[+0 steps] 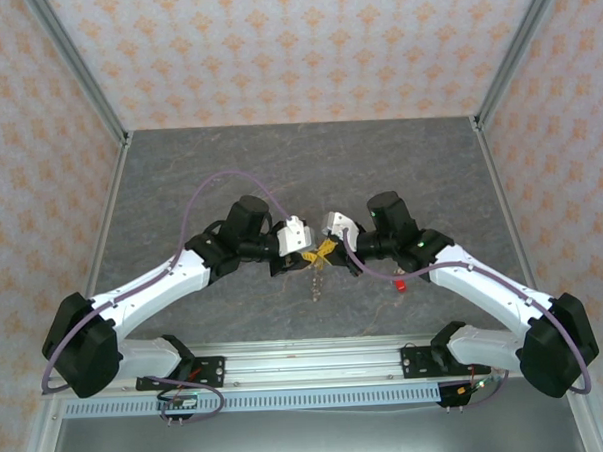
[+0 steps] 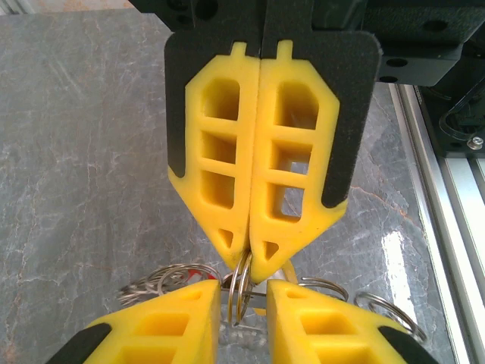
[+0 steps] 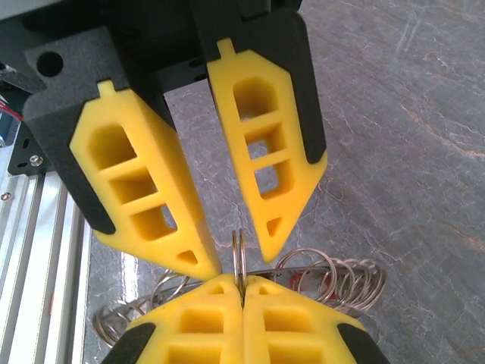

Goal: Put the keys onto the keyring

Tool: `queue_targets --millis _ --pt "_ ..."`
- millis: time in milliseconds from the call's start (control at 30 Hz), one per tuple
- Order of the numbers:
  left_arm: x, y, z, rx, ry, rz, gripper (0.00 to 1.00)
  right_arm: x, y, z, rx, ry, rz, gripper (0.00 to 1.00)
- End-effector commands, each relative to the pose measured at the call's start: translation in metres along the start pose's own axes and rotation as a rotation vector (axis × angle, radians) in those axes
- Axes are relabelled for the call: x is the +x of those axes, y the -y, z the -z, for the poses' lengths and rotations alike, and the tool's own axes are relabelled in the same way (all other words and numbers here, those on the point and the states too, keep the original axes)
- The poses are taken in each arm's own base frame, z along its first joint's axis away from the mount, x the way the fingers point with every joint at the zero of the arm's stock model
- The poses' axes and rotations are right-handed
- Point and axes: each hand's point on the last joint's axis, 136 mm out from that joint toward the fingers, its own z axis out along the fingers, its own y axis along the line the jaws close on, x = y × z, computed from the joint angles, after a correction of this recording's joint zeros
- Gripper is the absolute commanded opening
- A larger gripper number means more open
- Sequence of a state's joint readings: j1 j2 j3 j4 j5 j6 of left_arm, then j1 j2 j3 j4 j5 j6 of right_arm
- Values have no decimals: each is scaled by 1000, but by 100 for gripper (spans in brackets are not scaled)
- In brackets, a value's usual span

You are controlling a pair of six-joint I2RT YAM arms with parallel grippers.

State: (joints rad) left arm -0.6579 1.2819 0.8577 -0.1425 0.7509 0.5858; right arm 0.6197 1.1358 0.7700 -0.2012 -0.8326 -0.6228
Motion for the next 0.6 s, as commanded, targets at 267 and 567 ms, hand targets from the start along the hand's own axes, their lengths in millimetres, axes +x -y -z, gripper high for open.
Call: queue_targets --millis 267,567 --pt "-10 -5 4 -39 -4 -45 0 -21 0 4 7 61 49 0" --pt "-37 0 21 -74 159 -65 0 -8 0 -3 -17 72 -24 11"
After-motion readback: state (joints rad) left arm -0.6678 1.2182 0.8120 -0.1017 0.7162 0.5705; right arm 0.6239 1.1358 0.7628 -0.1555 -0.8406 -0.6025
